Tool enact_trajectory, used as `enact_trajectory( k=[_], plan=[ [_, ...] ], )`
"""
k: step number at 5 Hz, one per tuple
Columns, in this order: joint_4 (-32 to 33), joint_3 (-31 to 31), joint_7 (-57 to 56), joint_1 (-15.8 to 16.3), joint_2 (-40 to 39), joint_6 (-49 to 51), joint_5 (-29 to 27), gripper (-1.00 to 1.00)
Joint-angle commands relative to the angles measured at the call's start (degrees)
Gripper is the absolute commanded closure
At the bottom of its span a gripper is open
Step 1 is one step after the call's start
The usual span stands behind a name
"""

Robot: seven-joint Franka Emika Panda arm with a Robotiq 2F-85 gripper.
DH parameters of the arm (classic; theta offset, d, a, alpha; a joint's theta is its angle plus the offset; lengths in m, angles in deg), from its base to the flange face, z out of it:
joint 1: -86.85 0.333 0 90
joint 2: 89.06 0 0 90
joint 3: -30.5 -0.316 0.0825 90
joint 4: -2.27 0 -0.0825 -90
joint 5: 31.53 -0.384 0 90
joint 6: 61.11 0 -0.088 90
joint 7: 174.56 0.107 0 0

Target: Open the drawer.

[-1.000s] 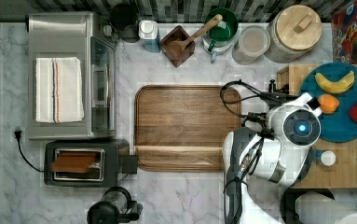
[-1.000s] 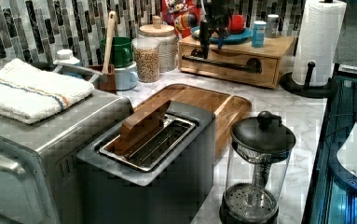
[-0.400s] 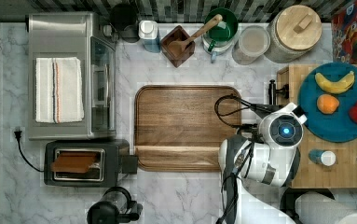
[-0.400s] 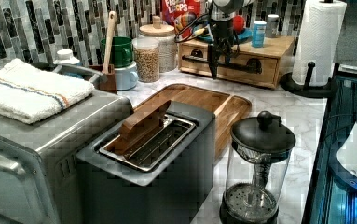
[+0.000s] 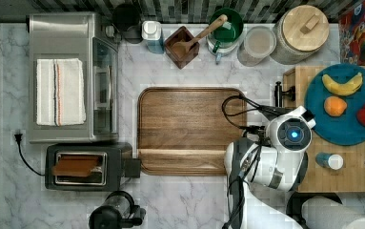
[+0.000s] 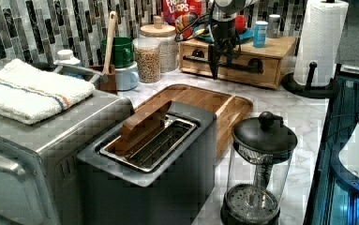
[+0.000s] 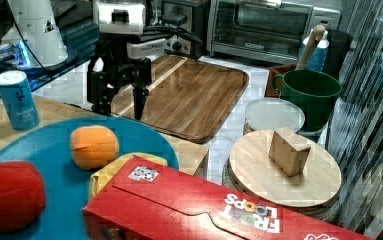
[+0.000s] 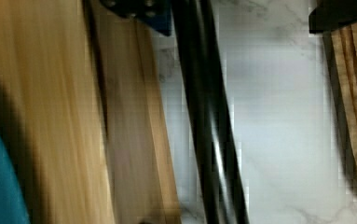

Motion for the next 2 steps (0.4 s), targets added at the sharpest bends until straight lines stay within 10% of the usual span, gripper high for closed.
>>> enact_trajectory(
  k=[1, 2],
  plan=[
    [-2.57, -5.05, 12.48, 6.91, -2.73, -6.35, -0.33, -1.00],
    [-1.80, -5.90, 13.96, 9.67, -3.05, -6.78, -1.20, -1.00]
  ],
)
